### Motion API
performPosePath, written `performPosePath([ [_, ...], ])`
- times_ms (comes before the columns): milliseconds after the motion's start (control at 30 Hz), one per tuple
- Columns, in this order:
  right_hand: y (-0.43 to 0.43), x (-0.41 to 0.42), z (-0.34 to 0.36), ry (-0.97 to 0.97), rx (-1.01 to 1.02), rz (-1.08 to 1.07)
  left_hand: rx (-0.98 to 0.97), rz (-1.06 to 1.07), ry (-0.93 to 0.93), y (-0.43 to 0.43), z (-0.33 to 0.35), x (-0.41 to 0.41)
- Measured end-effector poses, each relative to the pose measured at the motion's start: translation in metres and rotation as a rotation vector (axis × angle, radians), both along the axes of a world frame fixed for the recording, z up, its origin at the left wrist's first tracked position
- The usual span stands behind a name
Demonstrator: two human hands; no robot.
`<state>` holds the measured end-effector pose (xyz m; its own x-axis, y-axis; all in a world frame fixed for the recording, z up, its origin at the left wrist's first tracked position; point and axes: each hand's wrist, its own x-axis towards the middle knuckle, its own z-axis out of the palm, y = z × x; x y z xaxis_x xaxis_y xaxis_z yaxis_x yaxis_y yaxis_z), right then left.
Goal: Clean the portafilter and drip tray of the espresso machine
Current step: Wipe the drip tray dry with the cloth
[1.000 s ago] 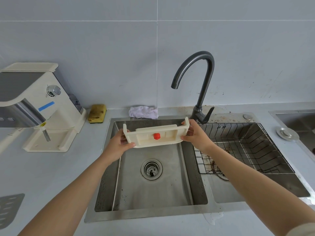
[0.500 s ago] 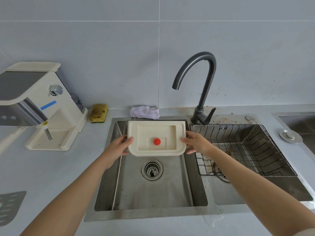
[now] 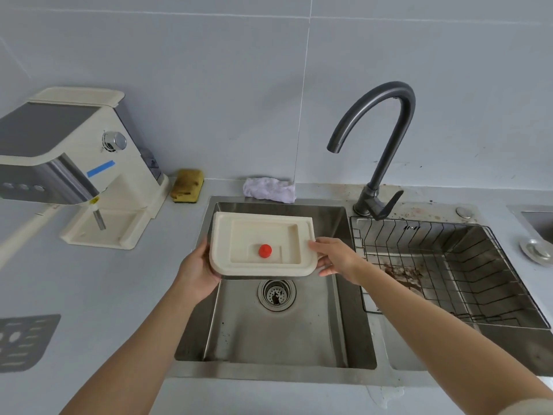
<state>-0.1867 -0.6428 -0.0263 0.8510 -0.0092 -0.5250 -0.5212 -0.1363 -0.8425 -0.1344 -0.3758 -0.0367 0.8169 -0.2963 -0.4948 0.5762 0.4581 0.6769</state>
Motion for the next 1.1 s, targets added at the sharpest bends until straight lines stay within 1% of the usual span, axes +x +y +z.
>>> performPosePath([
  [167, 0.012, 0.021, -0.009, 0.042, 0.012, 0.055, -0.004, 0.062, 0.048, 0.012, -0.009, 0.008],
  [367, 0.022, 0.055, -0.015, 0.073, 0.011, 0.153, 0.068, 0.177, 0.114, 0.027, -0.021, 0.029],
  [467, 0.020, 0.080, -0.016, 0.049, -0.037, 0.143, 0.093, 0.215, 0.131, 0.034, -0.027, 0.041],
  [567, 0.017, 0.112, -0.018, -0.036, -0.118, 0.134, 0.151, 0.239, 0.143, 0.040, -0.035, 0.050],
  [633, 0.016, 0.138, -0.019, -0.122, -0.229, 0.184, 0.166, 0.247, 0.158, 0.042, -0.041, 0.053],
  [767, 0.016, 0.193, -0.030, -0.338, -0.639, 0.456, 0.170, 0.259, 0.181, 0.045, -0.054, 0.058],
  [900, 0.015, 0.235, -0.053, -0.379, -1.054, 0.716, 0.171, 0.288, 0.184, 0.046, -0.068, 0.061],
  [1000, 0.012, 0.255, -0.070, -0.399, -1.179, 0.832, 0.173, 0.294, 0.196, 0.047, -0.074, 0.064],
  [1100, 0.008, 0.266, -0.083, -0.376, -1.176, 0.864, 0.158, 0.299, 0.223, 0.046, -0.079, 0.066],
])
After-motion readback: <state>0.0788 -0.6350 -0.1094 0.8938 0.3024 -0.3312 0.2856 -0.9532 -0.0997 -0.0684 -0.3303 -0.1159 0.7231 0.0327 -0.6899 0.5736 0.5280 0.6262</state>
